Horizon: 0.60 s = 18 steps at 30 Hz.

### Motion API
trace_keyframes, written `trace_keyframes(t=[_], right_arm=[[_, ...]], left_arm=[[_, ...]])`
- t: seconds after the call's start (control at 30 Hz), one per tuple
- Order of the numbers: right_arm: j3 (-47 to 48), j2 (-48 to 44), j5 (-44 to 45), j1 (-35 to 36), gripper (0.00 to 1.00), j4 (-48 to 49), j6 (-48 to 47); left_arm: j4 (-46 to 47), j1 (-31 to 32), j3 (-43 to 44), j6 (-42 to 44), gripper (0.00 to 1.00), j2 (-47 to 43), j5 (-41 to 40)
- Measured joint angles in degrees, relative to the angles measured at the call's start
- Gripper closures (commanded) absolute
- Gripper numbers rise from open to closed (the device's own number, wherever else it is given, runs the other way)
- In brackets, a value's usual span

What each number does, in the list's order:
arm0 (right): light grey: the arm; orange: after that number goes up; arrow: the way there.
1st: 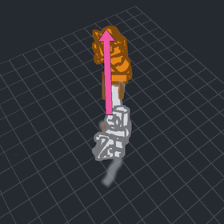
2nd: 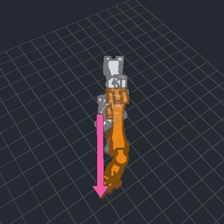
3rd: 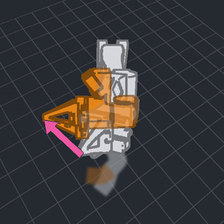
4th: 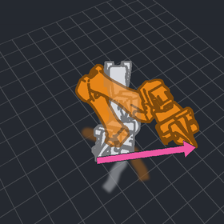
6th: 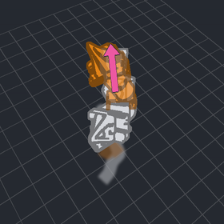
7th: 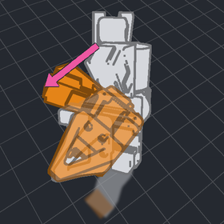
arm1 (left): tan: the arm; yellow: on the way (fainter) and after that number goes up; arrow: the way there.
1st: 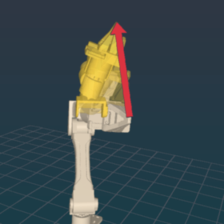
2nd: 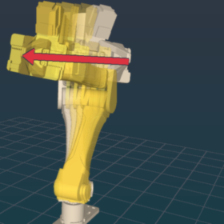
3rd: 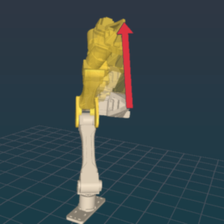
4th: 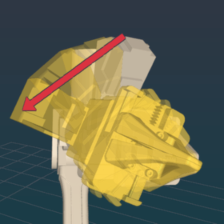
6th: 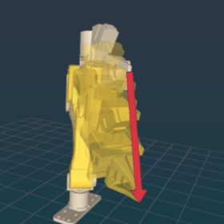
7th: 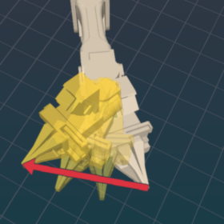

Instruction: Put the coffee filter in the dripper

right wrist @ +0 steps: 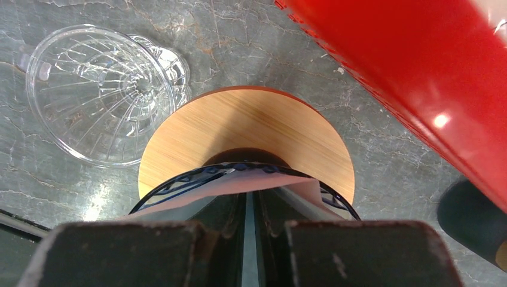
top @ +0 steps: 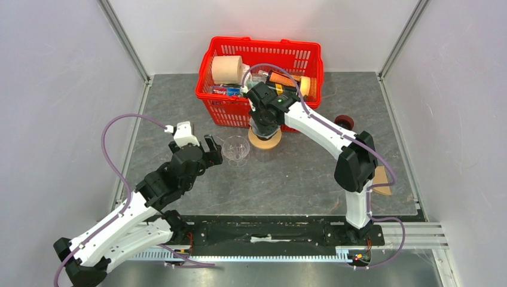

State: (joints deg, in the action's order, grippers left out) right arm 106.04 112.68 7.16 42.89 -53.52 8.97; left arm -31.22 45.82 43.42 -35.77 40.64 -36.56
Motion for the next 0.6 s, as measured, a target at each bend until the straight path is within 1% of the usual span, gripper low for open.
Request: trace_keyframes(t=[0.23, 0.37, 0.6], right_arm=[[1.1, -0.3, 0.3, 0.0, 0.85, -0.2, 0.0], [1.2, -0.7, 0.2, 0.0, 0.79, -0.2, 0.0], [1.4, -0.8, 0.3, 0.0, 0.79, -0.5, 0.0]], left_arm=[[0.0, 0.0, 0.0, 0.0, 0.05, 0.0, 0.0], [0.0, 0.0, 0.0, 0.0, 0.05, 0.0, 0.0], [0.0, 0.0, 0.0, 0.0, 0.05, 0.0, 0.0]])
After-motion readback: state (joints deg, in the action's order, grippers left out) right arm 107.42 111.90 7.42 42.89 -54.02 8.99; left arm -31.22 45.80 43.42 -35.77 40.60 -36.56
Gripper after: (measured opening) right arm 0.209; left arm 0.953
